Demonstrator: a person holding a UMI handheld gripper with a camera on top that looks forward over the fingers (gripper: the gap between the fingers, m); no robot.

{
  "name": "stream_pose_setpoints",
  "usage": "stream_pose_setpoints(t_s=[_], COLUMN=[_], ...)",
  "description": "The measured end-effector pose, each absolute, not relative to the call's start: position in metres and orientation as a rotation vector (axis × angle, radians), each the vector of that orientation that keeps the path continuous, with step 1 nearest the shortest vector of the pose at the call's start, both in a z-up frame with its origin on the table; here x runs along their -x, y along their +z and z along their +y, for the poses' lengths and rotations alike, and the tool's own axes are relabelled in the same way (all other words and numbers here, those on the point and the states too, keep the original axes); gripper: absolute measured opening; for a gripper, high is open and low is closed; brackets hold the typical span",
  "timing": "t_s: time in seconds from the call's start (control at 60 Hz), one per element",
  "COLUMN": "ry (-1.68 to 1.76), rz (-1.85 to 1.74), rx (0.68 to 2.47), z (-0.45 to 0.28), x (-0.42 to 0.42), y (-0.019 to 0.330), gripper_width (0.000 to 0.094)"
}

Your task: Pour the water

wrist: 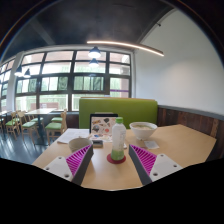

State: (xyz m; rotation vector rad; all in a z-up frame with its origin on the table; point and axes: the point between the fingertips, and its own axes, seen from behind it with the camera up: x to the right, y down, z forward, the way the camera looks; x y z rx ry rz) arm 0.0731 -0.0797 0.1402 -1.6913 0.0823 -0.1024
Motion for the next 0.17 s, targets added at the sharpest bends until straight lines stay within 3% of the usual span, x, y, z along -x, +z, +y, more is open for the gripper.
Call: stream_pose_setpoints(t_s=[0.167], ry=[-0.044], rz=[0.072], rx=[1.678], z=[-0.138], x=[-0.050], y=[0.144], gripper_width=[0.0822])
